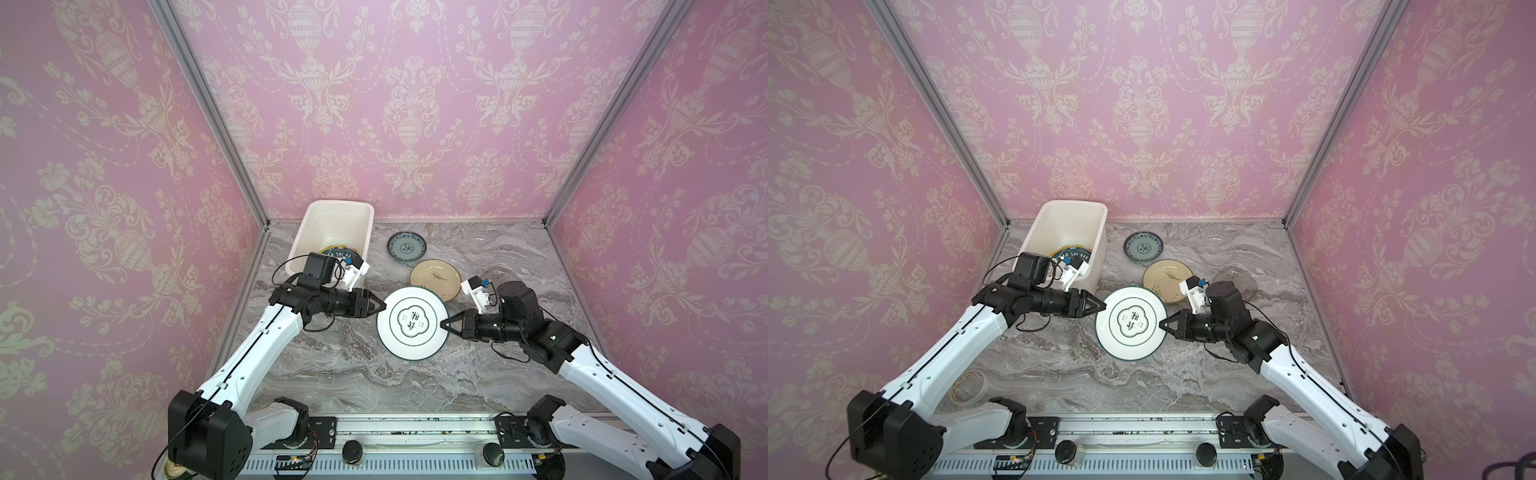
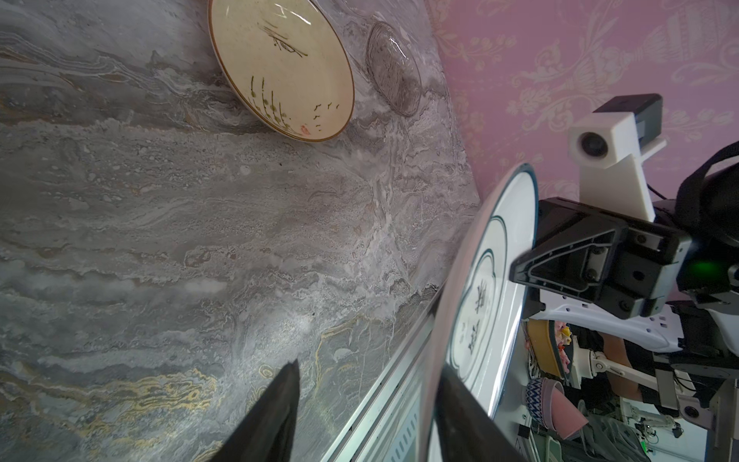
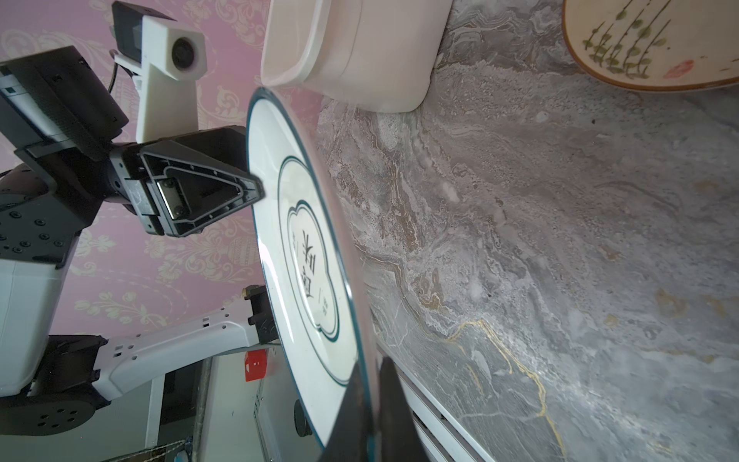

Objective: Place the plates into the plastic bin on the countertop
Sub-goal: Place the plate in the plastic bin.

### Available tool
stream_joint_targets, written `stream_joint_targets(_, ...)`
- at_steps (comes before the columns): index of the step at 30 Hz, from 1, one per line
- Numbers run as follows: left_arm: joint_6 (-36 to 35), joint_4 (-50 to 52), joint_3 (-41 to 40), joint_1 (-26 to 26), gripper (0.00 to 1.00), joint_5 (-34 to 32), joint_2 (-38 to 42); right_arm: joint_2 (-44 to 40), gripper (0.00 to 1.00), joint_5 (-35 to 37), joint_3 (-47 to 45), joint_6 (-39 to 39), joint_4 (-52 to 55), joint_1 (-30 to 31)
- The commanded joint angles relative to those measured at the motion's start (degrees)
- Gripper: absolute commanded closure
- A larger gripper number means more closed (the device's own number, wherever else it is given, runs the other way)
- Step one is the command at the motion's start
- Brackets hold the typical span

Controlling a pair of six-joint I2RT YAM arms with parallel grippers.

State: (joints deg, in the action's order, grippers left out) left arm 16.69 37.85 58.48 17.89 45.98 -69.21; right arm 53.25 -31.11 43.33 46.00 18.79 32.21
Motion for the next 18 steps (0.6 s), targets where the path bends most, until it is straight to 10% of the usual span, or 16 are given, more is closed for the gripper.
stream_joint_targets(1, -2.79, 2.18, 1.95, 1.01, 0.49, 4.17, -0.73, -0.62, 1.0, -2.85, 2.28, -1.64, -2.66, -0.57)
stream_joint_targets(18, 7.87, -9.09, -2.58, 3.15, 0.75, 14.79, -1.2, 0.34, 1.0, -0.99, 1.94, -1.61, -5.29, -0.74)
